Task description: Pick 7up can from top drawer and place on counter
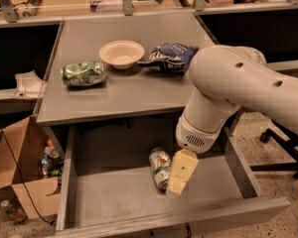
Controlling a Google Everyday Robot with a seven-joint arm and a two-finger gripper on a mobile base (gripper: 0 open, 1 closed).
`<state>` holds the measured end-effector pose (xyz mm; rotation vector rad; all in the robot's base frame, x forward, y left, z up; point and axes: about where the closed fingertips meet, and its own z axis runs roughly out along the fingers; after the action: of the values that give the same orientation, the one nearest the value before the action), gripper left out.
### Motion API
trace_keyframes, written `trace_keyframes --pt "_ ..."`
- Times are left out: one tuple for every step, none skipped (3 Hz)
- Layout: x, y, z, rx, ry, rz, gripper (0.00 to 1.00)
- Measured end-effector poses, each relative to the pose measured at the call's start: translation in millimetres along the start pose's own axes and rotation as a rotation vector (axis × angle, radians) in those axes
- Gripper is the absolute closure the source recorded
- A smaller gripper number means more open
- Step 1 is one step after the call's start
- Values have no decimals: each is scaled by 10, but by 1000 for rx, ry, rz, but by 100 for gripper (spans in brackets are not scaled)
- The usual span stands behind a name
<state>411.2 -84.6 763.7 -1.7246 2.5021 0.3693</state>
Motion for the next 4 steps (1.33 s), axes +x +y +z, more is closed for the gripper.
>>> trace_keyframes --pt "50 -157 218 -14 23 74 0" --pt "135 -284 366 -38 43 140 0" --pt "137 -284 368 -38 43 141 0" --pt "253 -305 583 -84 66 182 0"
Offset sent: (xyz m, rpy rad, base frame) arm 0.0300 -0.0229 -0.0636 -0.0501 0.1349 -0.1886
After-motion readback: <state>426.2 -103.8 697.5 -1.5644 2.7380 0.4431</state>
